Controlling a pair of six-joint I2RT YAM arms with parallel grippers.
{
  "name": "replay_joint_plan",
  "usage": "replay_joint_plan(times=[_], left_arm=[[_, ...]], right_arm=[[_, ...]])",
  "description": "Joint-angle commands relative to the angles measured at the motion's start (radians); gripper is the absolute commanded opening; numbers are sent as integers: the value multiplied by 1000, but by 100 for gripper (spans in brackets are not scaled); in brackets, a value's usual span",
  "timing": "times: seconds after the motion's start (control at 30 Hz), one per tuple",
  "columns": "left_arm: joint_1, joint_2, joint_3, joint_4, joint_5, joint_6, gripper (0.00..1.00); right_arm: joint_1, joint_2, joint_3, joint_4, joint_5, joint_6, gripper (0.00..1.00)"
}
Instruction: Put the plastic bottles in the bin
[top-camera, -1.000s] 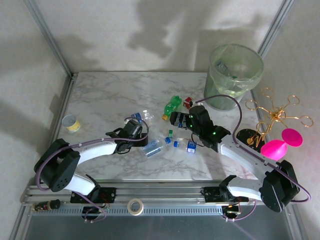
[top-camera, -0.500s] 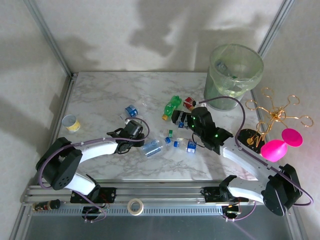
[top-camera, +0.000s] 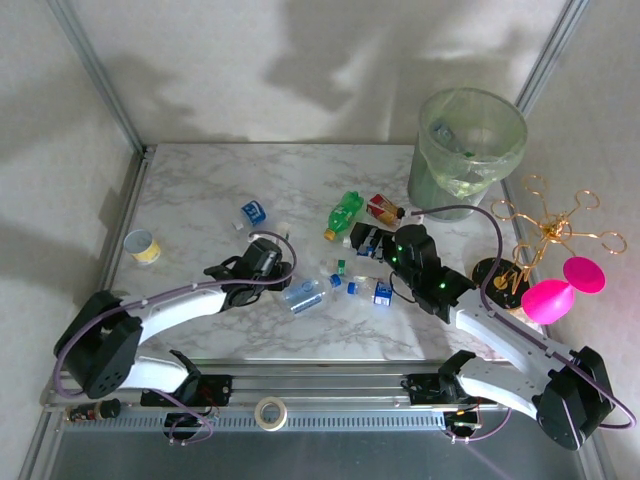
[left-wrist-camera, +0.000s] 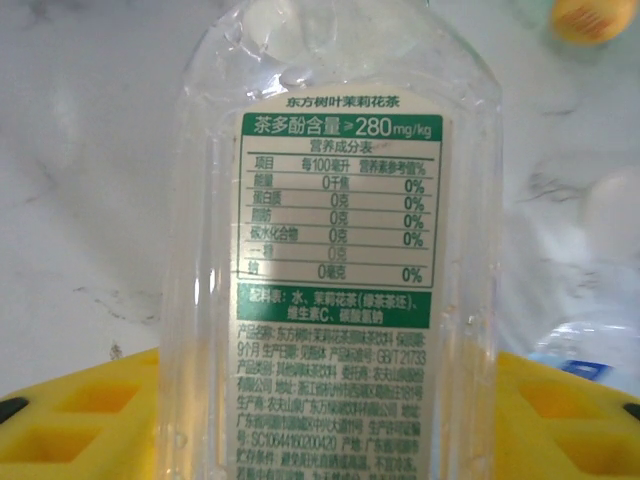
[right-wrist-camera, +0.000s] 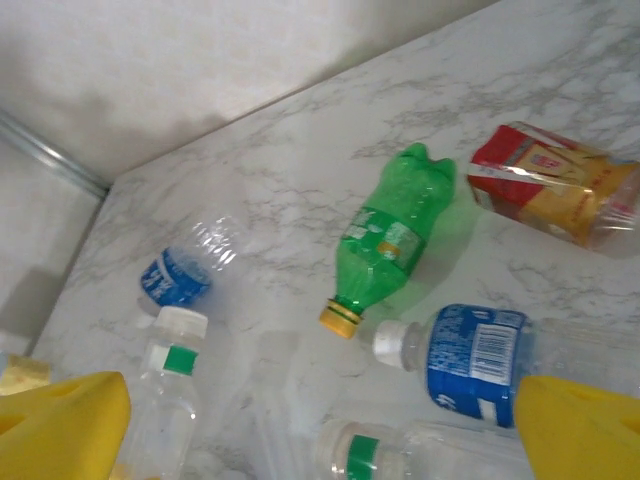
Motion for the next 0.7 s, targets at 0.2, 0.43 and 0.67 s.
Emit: replay_joint_plan(times=[0.2,0.43,0.67], left_arm=[[-15,-190,7,38,56,-33,0],[-16,-237,-17,178,119,-95,0],[-25,-278,-85,362,225,-102,0]], right_arm=[[-2,1,46,106,-210,-39,99],[11,12,27,285,-358,-14,99],[44,88,37,385,-426,3,99]])
